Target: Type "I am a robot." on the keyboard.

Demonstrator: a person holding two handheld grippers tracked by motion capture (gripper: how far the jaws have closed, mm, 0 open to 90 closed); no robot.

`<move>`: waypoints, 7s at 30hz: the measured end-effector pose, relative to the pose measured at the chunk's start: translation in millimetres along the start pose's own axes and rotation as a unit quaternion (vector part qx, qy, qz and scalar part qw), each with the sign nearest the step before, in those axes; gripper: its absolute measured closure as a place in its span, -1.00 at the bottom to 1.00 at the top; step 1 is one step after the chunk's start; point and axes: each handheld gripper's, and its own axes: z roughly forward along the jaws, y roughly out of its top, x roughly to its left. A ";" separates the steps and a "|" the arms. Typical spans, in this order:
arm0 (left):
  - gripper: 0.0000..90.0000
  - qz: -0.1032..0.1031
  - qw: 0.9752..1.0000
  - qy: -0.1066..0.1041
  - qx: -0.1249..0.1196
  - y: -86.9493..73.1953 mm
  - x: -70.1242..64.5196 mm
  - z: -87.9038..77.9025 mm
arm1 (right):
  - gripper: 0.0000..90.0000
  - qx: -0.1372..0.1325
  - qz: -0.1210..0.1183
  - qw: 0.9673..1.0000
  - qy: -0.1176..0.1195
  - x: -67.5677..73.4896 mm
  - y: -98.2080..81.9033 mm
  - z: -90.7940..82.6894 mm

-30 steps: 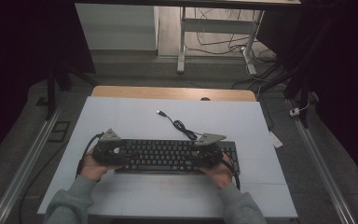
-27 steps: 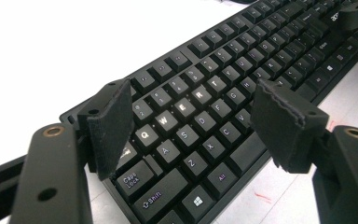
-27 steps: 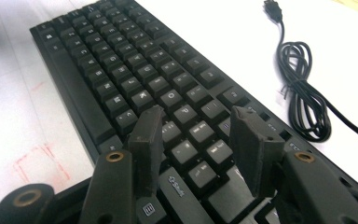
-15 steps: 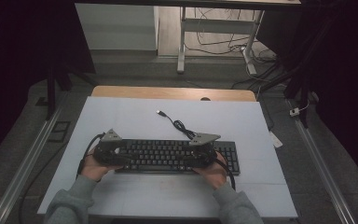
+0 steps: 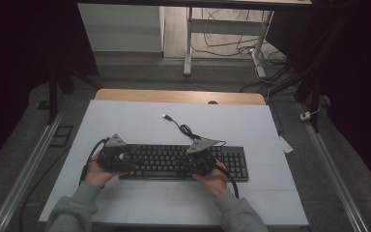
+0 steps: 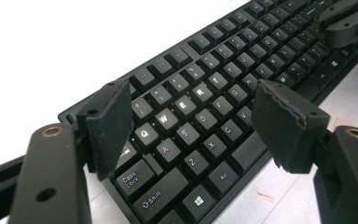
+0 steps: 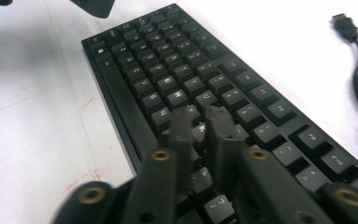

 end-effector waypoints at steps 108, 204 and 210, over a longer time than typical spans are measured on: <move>0.88 0.044 0.998 -0.046 -0.019 1.6 -19.1 7.7 | 0.25 -0.028 0.044 0.994 -0.101 -37.7 -42.4 -70.2; -0.01 0.000 1.000 0.005 -0.025 -4.0 -2.9 4.1 | 0.22 -0.018 0.045 0.994 -0.103 -39.9 -43.1 -66.7; 0.25 0.004 1.000 0.012 -0.011 -6.3 1.3 4.4 | 0.22 -0.016 0.045 0.994 -0.103 -39.9 -43.4 -66.2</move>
